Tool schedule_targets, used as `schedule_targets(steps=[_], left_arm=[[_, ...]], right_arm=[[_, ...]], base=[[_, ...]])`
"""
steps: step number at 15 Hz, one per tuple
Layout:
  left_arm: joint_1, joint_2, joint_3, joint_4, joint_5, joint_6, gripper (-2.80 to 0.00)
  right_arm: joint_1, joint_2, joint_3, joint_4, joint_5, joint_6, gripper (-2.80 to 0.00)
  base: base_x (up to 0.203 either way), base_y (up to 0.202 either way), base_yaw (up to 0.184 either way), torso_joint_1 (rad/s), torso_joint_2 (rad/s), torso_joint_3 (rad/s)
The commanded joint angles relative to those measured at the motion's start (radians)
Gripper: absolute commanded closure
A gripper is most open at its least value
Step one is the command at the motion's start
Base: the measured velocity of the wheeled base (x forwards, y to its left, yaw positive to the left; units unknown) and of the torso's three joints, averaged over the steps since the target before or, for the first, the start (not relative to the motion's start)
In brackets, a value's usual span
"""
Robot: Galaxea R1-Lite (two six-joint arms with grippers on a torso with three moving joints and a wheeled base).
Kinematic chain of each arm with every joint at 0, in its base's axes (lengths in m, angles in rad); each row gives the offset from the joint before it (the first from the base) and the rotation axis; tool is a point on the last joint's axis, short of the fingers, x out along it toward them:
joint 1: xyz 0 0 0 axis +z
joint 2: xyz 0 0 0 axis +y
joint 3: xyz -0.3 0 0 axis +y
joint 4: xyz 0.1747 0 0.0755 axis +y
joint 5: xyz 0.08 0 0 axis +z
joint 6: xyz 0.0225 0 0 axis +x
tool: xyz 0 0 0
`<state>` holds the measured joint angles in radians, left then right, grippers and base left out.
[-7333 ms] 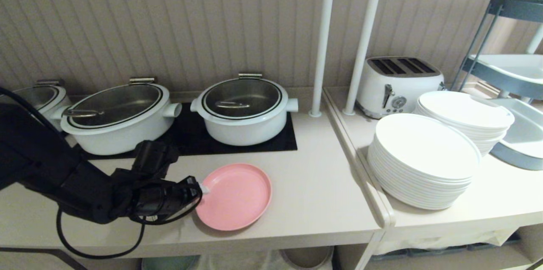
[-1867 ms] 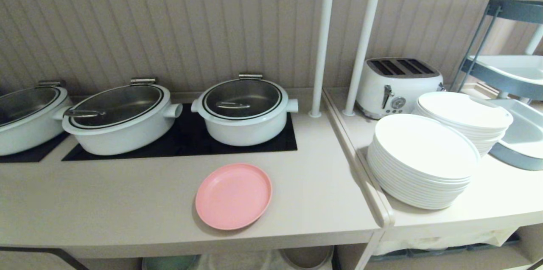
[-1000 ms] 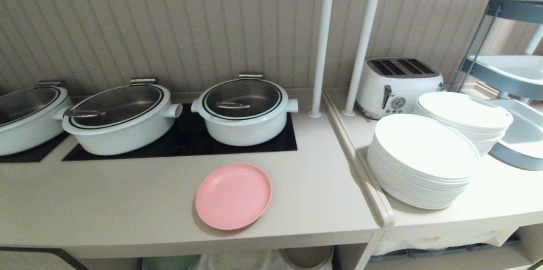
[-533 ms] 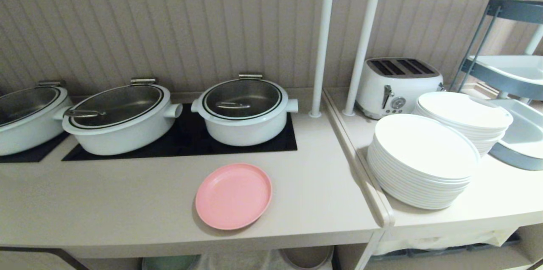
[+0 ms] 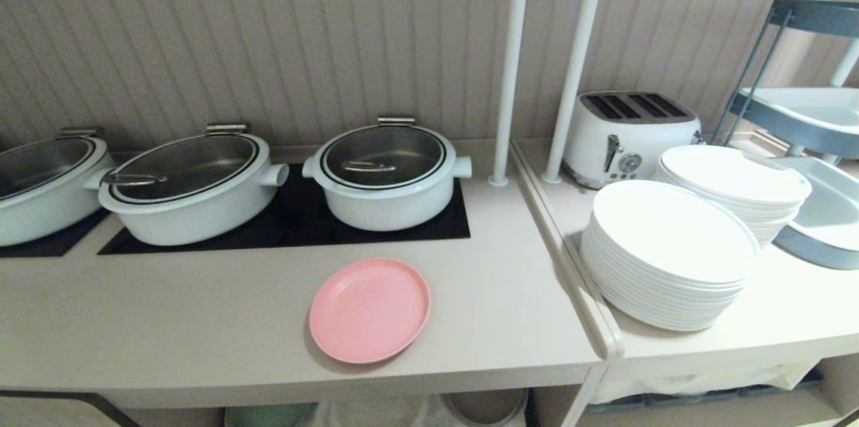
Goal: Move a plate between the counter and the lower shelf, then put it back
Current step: Pick up the plate
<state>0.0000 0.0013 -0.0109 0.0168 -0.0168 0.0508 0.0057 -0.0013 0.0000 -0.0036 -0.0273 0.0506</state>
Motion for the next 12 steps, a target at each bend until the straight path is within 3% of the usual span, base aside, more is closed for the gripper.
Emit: schedule_targets(steps=[1, 9, 12], left_arm=[[0.000, 0.000, 0.000, 0.002, 0.000, 0.000, 0.00], [0.000, -0.001, -0.008, 0.000, -0.015, 0.043, 0.00], [0.000, -0.001, -0.070, 0.013, -0.068, 0.042, 0.00]], right_arm=[[0.000, 0.001, 0.000, -0.001, 0.000, 0.000, 0.00], [0.000, 0.001, 0.000, -0.001, 0.000, 0.000, 0.00], [0.000, 0.001, 0.000, -0.001, 0.000, 0.000, 0.00]], base=[[0.000, 0.000, 0.000, 0.000, 0.00, 0.000], [0.000, 0.000, 0.000, 0.000, 0.00, 0.000], [0.000, 0.000, 0.000, 0.000, 0.00, 0.000]])
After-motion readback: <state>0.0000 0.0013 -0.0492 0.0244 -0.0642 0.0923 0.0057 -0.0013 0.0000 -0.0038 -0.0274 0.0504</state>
